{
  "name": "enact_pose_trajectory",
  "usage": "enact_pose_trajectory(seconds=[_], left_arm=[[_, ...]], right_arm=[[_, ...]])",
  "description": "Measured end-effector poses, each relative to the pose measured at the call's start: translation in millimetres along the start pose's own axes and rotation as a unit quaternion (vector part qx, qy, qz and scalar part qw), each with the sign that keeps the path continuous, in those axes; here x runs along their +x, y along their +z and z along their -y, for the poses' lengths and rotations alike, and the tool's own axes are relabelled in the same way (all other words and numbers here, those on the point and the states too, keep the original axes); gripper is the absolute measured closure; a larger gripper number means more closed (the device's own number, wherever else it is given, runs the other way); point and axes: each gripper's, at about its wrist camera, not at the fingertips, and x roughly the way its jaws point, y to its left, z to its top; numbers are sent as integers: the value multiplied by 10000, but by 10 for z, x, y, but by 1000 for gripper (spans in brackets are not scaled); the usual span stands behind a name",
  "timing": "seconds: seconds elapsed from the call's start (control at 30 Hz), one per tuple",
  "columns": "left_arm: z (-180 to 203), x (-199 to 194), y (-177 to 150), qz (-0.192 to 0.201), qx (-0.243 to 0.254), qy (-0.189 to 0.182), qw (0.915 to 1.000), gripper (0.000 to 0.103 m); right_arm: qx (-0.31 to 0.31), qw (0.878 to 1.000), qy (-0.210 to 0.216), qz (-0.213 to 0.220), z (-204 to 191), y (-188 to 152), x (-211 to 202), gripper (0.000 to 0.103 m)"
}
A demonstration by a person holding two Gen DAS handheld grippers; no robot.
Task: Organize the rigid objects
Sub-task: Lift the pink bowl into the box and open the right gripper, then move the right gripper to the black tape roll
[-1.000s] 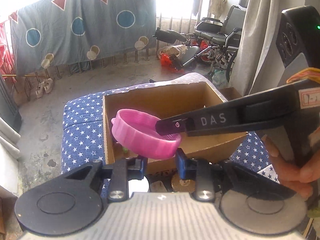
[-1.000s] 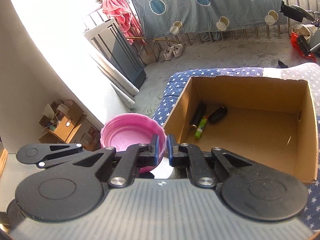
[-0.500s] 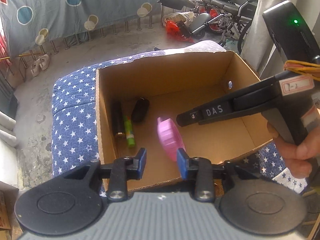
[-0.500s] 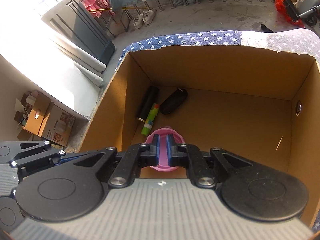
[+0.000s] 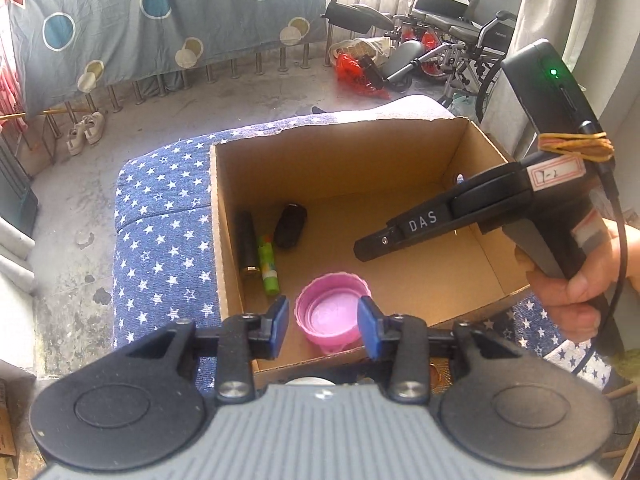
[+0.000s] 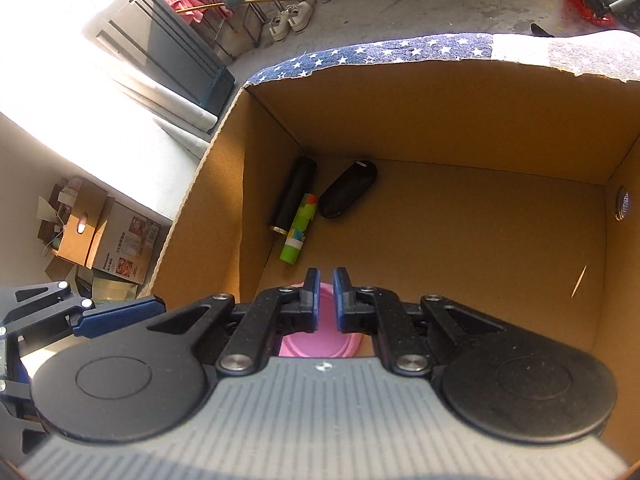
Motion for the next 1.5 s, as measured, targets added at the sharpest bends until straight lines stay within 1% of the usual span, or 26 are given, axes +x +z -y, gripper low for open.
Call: enact_pose_trajectory(seconds=[0.2, 0.3, 0.37, 0.43, 0.53, 0.63, 0.67, 0.73, 0.8, 0.87, 0.97, 1.03, 1.13, 1.2, 1.37, 1.43, 1.5], left_arm=[[72, -214, -107, 207, -60, 4, 9998, 58], [121, -363, -211, 283, -44, -29, 9996, 56], [165, -469, -292, 306, 16, -46, 9995, 55], [209, -560, -397, 322, 108, -59, 9994, 51], [264, -688, -579, 315, 245, -117, 9991, 46], [315, -759, -749, 248, 343, -201, 9989, 42], [341, -773, -835, 193, 404, -240, 9987, 41], [400, -761, -973, 81, 530, -306, 9981, 36], [477, -707, -1102, -46, 713, -326, 9969, 34], [578, -597, -1240, -242, 881, -313, 9953, 33], [742, -403, -1381, -477, 1088, -394, 9921, 33], [867, -241, -1456, -603, 1236, -318, 9900, 33], [1044, -42, -1532, -601, 1500, -64, 9868, 33], [1127, 59, -1566, -590, 1573, 57, 9858, 33], [1190, 301, -1542, -688, 1495, 156, 9862, 32], [1187, 352, -1537, -734, 1446, 92, 9867, 30], [1192, 367, -1535, -716, 1438, 34, 9870, 30]], right_arm=[[195, 9993, 279, 180, -2, -139, -257, 95], [297, 9975, 514, 381, 3, -326, -500, 95], [386, 9946, 794, 555, 15, -520, -696, 94], [470, 9916, 976, 703, 28, -720, -863, 94], [630, 9874, 1160, 870, 62, -1072, -1074, 93], [813, 9850, 1232, 898, 114, -1444, -1195, 91], [865, 9848, 1218, 885, 127, -1562, -1209, 91], [948, 9854, 1168, 800, 151, -1804, -1201, 89], [1023, 9861, 1125, 670, 167, -2018, -1135, 86], [1014, 9883, 1023, 495, 152, -2170, -1027, 82], [926, 9923, 762, 313, 118, -2308, -850, 78], [863, 9942, 600, 239, 99, -2360, -744, 76], [827, 9956, 415, 160, 111, -2369, -601, 75], [816, 9961, 319, 116, 112, -2351, -521, 75], [761, 9969, 203, 51, 128, -2337, -326, 73], [745, 9970, 178, 50, 130, -2336, -298, 73], [694, 9974, 170, 70, 127, -2336, -287, 73]])
